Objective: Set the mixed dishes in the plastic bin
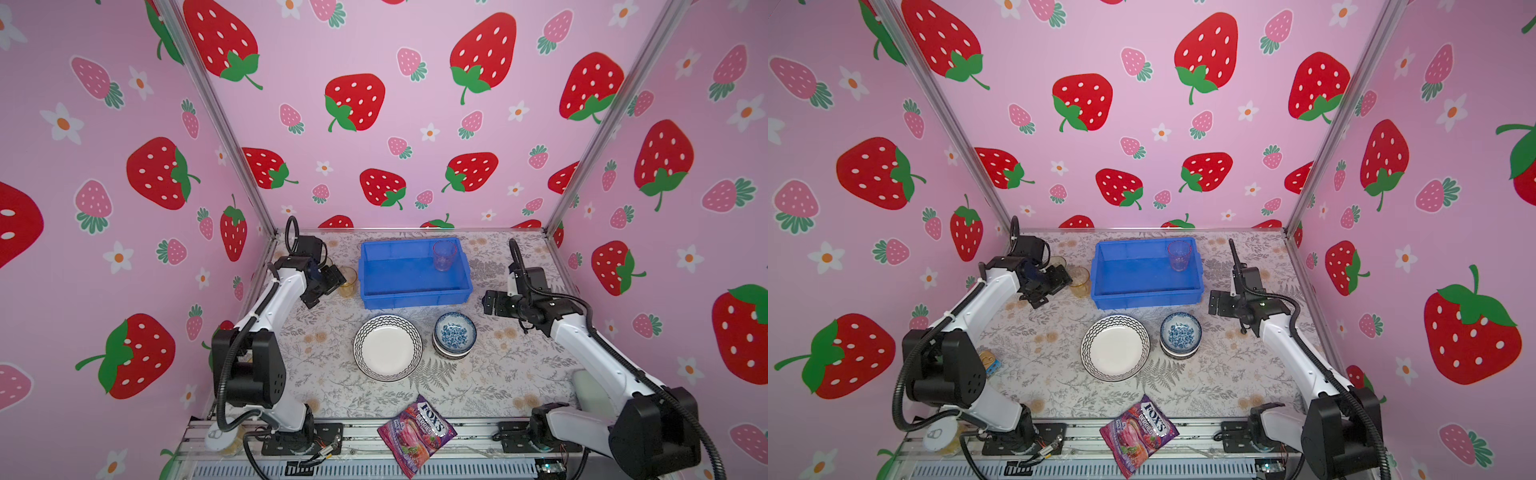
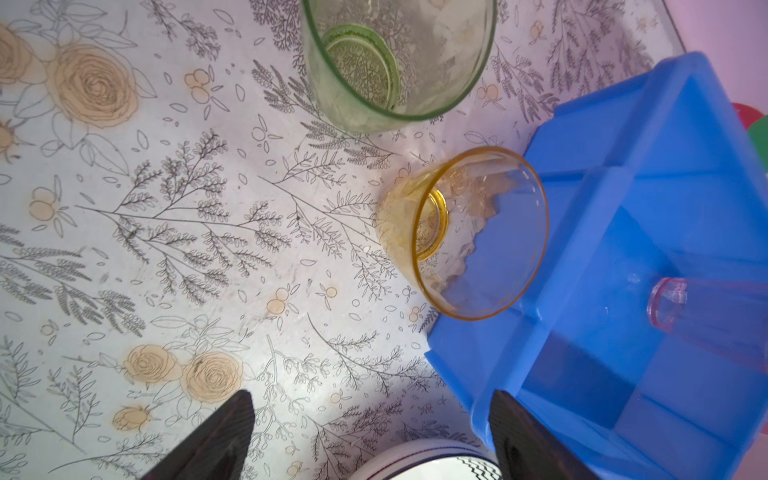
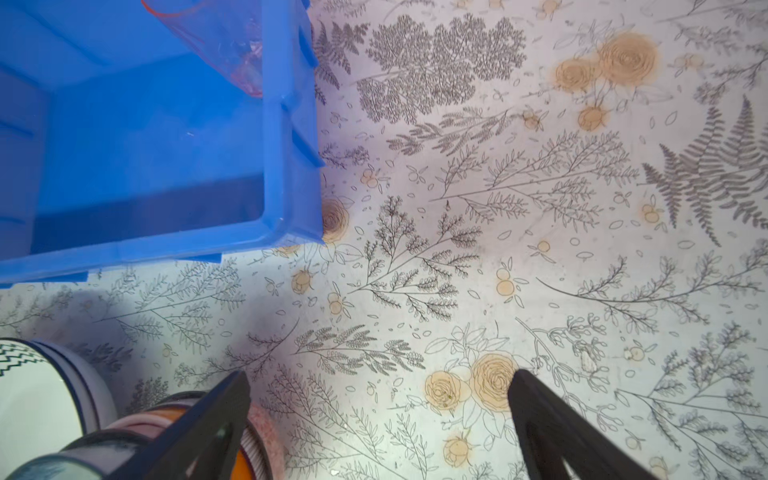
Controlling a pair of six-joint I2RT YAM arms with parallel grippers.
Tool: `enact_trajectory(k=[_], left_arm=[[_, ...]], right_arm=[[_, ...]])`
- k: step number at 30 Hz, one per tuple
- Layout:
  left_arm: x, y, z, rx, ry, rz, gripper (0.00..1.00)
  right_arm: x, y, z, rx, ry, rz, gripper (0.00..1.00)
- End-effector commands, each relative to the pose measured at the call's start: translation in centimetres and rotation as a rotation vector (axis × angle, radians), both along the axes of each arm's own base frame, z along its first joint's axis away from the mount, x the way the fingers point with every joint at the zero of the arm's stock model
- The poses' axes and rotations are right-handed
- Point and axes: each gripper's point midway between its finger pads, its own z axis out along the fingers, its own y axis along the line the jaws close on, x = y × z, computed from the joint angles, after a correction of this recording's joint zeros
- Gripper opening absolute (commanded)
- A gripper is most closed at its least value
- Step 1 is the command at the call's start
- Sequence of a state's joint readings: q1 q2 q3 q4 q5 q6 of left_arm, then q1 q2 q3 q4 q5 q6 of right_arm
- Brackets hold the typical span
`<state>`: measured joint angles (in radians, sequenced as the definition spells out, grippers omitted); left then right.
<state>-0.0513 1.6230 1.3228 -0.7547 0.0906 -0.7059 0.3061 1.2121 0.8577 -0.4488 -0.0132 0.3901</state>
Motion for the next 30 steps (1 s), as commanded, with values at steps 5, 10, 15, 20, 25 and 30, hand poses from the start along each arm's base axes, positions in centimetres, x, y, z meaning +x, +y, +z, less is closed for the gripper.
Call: enact_trajectory(k=[5,10,15,20,25,30], left_arm=[[2.0,0.9,0.3,0.069,-0.006,0.015,0.83],[3.0,0.9,0.0,0.071,-0.007,0.011,0.78],[4.0,0.9,-0.6,0.076,0.005,0.001,0.73],[4.7,1.0,-1.5,0.085,0.015,0.002,0.67],[5.5,1.0,-2.5,0.087,0.030,0.005,0.63],[6.2,0.9,-3.3,0.083,0.031,0.012,0.59]], right_arm=[[0.5,-0.1,0.1,0.020,-0.021,0.042,0.98],[0.9,-0.2,-0.1,0.027,-0.020,0.050,0.98],[0.9,-0.1,-0.4,0.046,-0.013,0.063,0.97],[0.7,0.1,-0.6,0.060,-0.015,0.080,0.94],[0.6,-0.1,-0.5,0.058,-0.022,0.086,0.91],[0.6,-0.2,-0.7,0.061,-0.018,0.088,0.90]])
